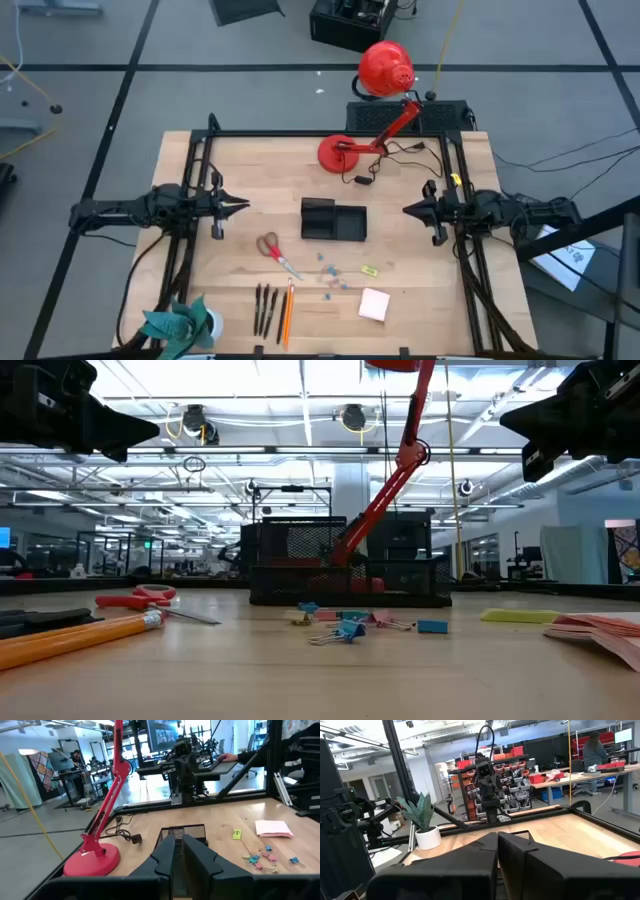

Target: Pick and place office supplies into organizer

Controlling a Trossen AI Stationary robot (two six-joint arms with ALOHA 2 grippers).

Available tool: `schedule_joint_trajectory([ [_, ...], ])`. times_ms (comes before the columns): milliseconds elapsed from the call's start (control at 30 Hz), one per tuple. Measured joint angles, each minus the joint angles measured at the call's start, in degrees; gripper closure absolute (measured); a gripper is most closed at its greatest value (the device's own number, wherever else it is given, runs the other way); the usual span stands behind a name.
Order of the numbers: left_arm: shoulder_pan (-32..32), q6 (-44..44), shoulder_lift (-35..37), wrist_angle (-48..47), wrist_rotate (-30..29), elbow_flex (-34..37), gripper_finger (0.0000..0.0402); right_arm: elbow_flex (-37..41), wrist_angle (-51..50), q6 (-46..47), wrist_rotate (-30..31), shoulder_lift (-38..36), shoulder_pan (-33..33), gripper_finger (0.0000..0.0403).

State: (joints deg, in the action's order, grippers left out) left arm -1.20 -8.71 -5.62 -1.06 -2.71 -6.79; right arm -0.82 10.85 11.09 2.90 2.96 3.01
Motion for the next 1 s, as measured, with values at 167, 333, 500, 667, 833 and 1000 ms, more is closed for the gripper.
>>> schedule_joint_trajectory([
  [167,0.0,0.0,0.0,0.0,0.0,0.0,0.036,0.0,0.0,0.0,0.0,0.0,0.0,0.0399],
  [333,0.0,0.0,0.0,0.0,0.0,0.0,0.036,0.0,0.0,0.0,0.0,0.0,0.0,0.0399],
  [500,0.0,0.0,0.0,0.0,0.0,0.0,0.036,0.0,0.0,0.0,0.0,0.0,0.0,0.0399],
  [667,0.0,0.0,0.0,0.0,0.0,0.0,0.036,0.0,0.0,0.0,0.0,0.0,0.0,0.0399],
  [833,0.0,0.0,0.0,0.0,0.0,0.0,0.036,0.0,0.0,0.0,0.0,0.0,0.0,0.0399],
  [1000,0.0,0.0,0.0,0.0,0.0,0.0,0.036,0.0,0.0,0.0,0.0,0.0,0.0,0.0399],
])
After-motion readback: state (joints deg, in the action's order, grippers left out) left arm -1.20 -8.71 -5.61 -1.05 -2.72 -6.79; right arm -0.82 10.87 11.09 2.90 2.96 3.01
